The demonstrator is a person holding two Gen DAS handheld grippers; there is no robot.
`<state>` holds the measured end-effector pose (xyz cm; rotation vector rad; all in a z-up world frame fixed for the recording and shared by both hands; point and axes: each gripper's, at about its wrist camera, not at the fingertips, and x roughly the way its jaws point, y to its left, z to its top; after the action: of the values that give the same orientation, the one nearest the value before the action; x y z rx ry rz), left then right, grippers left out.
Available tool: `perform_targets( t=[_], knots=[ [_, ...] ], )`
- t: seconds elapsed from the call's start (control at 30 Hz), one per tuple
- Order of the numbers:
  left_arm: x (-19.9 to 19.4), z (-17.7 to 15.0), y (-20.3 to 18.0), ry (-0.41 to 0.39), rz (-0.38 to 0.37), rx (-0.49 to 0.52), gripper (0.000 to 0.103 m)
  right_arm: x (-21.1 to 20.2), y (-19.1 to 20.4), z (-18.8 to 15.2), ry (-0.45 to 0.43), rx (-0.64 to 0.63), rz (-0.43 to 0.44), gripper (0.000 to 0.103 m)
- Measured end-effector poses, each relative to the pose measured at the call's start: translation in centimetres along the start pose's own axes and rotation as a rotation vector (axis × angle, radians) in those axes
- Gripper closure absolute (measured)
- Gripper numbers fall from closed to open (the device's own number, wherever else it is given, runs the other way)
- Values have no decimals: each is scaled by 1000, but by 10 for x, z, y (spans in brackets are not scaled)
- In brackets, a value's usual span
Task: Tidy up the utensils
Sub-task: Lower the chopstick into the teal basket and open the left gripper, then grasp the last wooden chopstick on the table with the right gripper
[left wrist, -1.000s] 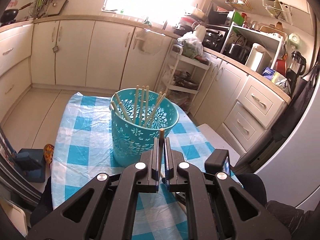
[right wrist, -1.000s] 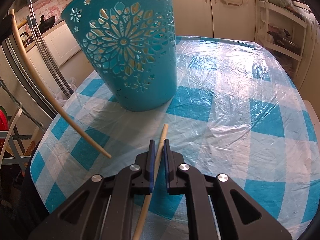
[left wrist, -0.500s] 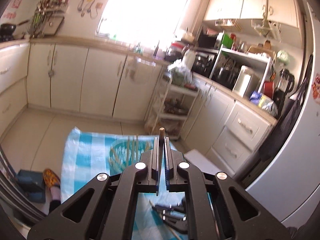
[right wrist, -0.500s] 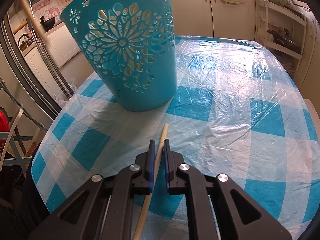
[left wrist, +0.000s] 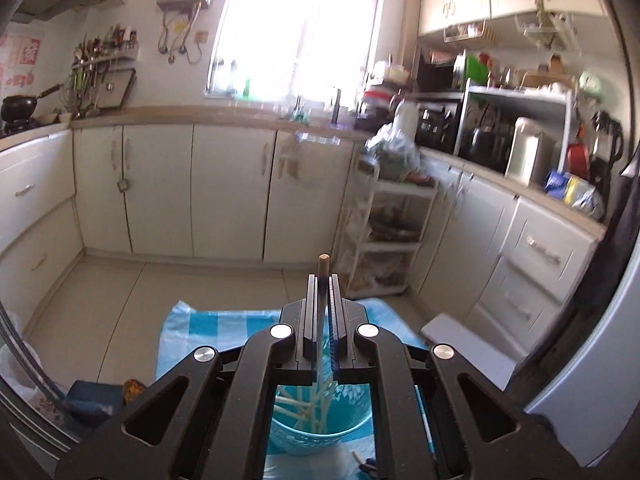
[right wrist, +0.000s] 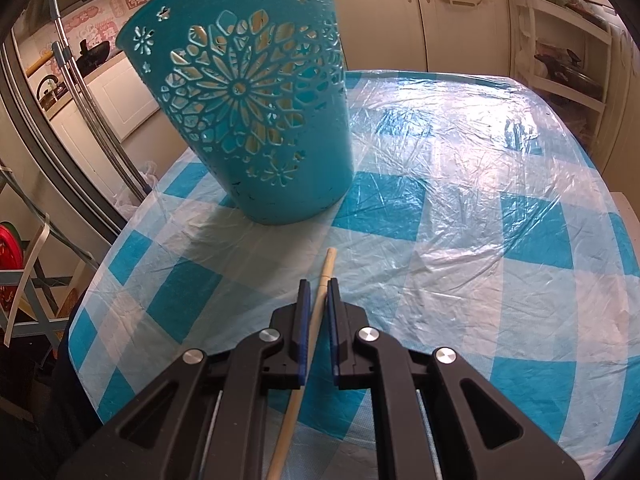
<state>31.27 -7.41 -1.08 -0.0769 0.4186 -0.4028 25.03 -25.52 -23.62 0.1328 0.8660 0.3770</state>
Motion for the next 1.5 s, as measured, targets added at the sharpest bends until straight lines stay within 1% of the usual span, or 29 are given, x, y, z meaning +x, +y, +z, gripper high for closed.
perform_targets(
  t=[0.07, 0.1, 0.2, 0.27, 0.33, 0.37, 0.4, 0.47, 0.53, 0.6, 0.7, 0.73, 0.8, 0.83, 0.9, 1.0, 1.07, 1.1, 1.17, 1.27, 1.37, 1.5],
  knots=[
    [28, -16, 2, 69, 29, 8, 98, 0, 1, 0, 0, -8, -1, 93],
    [39, -24, 4, 104, 41, 9, 98, 0, 3, -1, 1, -16, 3, 89],
    [56, -44, 11, 162, 62, -3, 98, 0, 9, -1, 2, -45, -9, 85],
    [56, -54, 16, 174, 71, -11, 97, 1, 12, -1, 3, -57, -20, 84],
    [52, -61, 22, 173, 86, -22, 90, 1, 13, -2, 3, -58, -23, 84],
    [48, -64, 28, 166, 99, -33, 81, 1, 14, -2, 3, -61, -29, 84],
    [42, -68, 34, 158, 115, -47, 70, 1, 14, -2, 2, -63, -36, 84],
    [35, -75, 45, 143, 140, -74, 58, 1, 18, -3, 3, -78, -67, 84],
    [27, -86, 59, 142, 163, -114, 55, 3, 26, -4, 6, -103, -105, 84],
    [24, -99, 73, 155, 185, -147, 51, 5, 36, -5, 8, -152, -168, 85],
    [25, -125, 94, 194, 230, -190, 45, 6, 45, -8, 0, -192, -219, 85],
    [29, -138, 101, 221, 246, -216, 44, 6, 46, -8, -1, -200, -221, 89],
    [37, -159, 111, 257, 254, -256, 42, 6, 47, -10, -4, -200, -218, 95],
    [39, -167, 114, 272, 257, -263, 41, 5, 45, -10, -6, -187, -208, 96],
    [51, -186, 115, 312, 271, -267, 41, 0, 35, -12, -8, -130, -154, 97],
    [65, -207, 111, 349, 288, -245, 41, -13, 14, -18, -26, -17, -43, 97],
    [69, -216, 108, 364, 297, -229, 39, -24, 0, -21, -50, 61, 23, 97],
    [72, -222, 108, 375, 300, -224, 36, -28, -5, -22, -59, 86, 43, 97],
    [77, -227, 104, 395, 311, -224, 35, -38, -15, -21, -88, 141, 87, 97],
    [75, -226, 107, 379, 317, -232, 29, -55, -21, -13, -138, 180, 137, 97],
    [76, -227, 108, 393, 311, -245, 29, -74, -22, -2, -197, 194, 180, 97],
    [78, -227, 106, 402, 310, -236, 29, -93, -8, 20, -276, 165, 215, 97]
  ],
)
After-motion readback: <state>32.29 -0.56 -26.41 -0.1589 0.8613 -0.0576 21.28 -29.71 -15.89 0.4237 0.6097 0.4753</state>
